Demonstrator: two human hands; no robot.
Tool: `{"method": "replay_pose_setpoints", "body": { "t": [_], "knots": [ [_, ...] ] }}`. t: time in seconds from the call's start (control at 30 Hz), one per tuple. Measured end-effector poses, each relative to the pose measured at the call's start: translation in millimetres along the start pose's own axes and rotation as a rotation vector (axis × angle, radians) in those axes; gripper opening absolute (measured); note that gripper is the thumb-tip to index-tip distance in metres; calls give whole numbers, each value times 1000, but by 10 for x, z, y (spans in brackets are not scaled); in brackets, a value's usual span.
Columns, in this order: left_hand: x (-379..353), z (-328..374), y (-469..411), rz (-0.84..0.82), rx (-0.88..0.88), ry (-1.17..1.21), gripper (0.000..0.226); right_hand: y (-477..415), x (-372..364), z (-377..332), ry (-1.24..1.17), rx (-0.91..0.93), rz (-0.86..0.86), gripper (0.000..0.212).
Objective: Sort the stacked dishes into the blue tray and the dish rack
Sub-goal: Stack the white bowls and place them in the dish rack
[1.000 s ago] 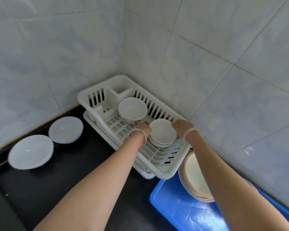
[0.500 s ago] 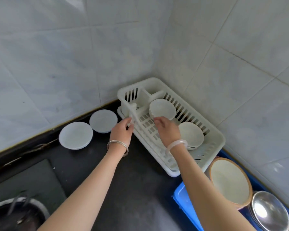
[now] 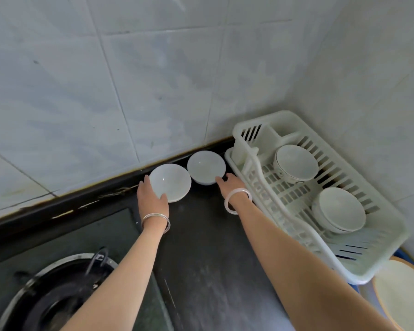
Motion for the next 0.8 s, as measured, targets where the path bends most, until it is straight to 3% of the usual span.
{"method": "replay_pose_setpoints", "body": {
  "t": [0.2, 0.3, 0.47, 0.57, 0.8],
  "knots": [
    [-62, -169, -58, -71, 156, 174, 62, -170, -199, -11, -552, -272, -33, 40],
    [-76, -201, -86, -71, 183, 257, 60, -171, -180, -7, -709, -346, 21, 42],
    [-116, -226, -120, -77, 217, 330, 57, -108, 11, -107, -717, -200, 95, 35],
    [-128, -264, -147, -76, 235, 396, 48, -56, 92, -276, -598, -70, 93, 34],
    [-78, -210, -185, -119, 468, 800, 28, 171, -77, -588, -325, 47, 5, 16]
  ]
}}
Point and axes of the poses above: each hand's wrist, its own y-axis away from the middle knuckle, its own x-axis out of the back of the hand, z = x × y, the point moved 3 cm from there along -y, towards the middle knuckle, and after that the axes turned 11 degrees about z, right-handed, at the moved point
